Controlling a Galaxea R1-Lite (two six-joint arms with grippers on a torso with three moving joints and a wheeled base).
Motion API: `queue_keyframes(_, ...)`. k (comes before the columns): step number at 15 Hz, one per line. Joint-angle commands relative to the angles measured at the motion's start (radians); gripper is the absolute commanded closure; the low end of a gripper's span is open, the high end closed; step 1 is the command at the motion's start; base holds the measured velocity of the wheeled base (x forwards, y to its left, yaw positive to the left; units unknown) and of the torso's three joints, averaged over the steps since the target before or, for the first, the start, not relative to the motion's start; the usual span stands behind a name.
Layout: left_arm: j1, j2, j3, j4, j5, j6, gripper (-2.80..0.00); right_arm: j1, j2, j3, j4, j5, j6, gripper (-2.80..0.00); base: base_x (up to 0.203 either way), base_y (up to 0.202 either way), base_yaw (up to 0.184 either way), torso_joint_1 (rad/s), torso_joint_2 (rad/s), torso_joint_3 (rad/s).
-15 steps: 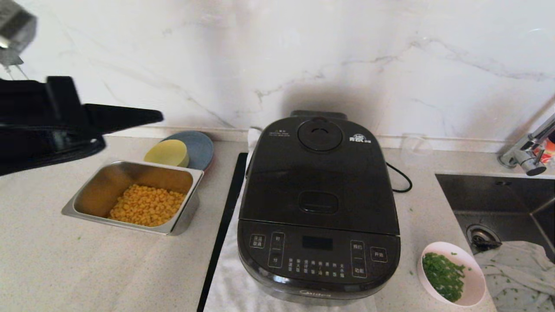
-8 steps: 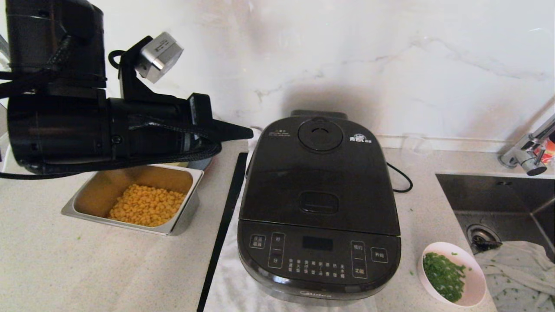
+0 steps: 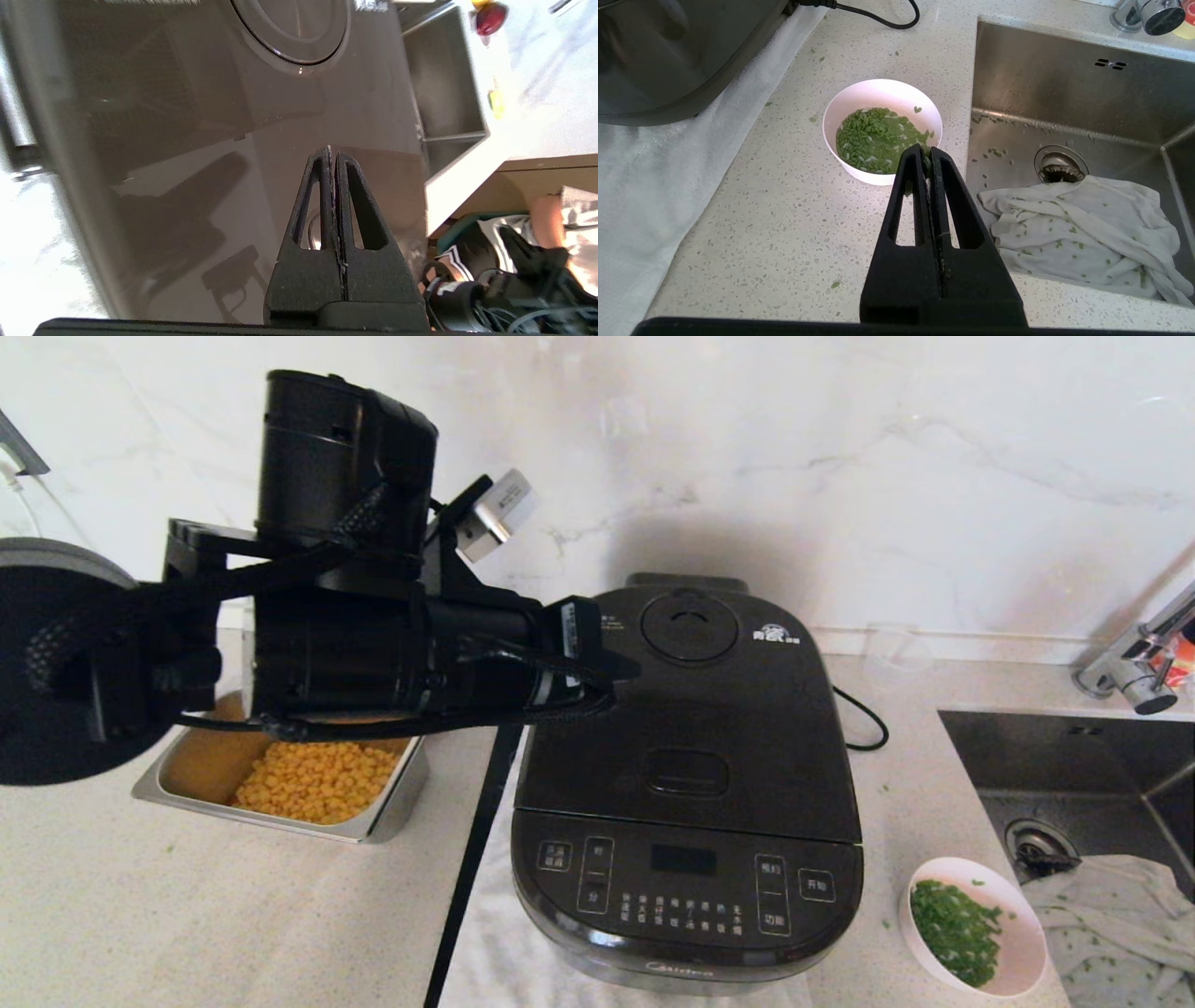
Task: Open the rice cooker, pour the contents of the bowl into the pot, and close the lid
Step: Open the rice cooker
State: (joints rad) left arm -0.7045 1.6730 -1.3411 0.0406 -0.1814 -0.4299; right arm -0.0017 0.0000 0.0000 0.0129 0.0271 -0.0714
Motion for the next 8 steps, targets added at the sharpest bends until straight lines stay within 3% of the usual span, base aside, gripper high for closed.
queue_keyframes(1, -0.016, 0.053, 0.006, -0.024, 0.013, -0.007, 0.00, 0.000, -0.002, 0.000, 0.001, 0.000, -0.001, 0.00, 0.000, 0.000, 0.000, 0.000, 0.00, 0.000)
queue_keyframes(8, -0.040, 0.072, -0.018, -0.021, 0.033, -0.020, 0.00, 0.000, -0.001, 0.000, 0.001, 0.000, -0.001, 0.00, 0.000, 0.000, 0.000, 0.000, 0.00, 0.000)
